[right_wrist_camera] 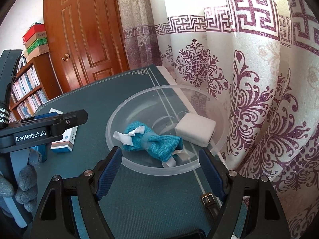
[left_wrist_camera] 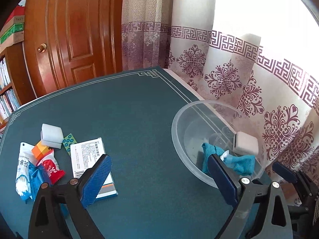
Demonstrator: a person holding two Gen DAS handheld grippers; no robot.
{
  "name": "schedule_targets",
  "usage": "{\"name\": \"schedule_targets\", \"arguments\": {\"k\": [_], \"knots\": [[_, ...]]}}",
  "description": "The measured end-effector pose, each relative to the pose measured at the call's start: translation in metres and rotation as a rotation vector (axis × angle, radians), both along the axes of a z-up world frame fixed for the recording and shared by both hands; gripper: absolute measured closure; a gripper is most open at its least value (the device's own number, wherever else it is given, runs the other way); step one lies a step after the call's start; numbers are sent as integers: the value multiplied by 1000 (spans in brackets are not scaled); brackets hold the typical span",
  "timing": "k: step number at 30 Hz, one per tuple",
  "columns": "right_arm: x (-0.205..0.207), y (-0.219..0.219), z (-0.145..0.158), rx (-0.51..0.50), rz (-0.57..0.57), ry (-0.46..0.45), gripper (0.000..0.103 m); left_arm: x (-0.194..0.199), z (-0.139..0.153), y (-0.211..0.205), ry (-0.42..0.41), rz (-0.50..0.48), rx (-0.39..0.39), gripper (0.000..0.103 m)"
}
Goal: Organize objects
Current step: 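Release the sponge into the bowl with the right tool while the left tool drops the blue towel in, then move both tools back toward the pile of items on the table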
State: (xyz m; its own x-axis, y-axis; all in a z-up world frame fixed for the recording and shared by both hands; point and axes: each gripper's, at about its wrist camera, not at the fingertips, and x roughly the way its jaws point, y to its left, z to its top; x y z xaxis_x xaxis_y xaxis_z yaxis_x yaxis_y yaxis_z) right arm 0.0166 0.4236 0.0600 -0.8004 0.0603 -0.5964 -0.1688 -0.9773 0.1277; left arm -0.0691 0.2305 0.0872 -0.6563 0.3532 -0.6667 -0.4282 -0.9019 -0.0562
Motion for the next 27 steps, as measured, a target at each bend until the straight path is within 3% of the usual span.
{"name": "schedule_targets", "arguments": {"k": [11,27], "knots": [[-1,-28,-2,-16,56,-12,23,-1,4,-46,12,110,8,1],[-12,-102,-16,-16,206,-65,23,-11,1,-127,3,266,38,1]]}}
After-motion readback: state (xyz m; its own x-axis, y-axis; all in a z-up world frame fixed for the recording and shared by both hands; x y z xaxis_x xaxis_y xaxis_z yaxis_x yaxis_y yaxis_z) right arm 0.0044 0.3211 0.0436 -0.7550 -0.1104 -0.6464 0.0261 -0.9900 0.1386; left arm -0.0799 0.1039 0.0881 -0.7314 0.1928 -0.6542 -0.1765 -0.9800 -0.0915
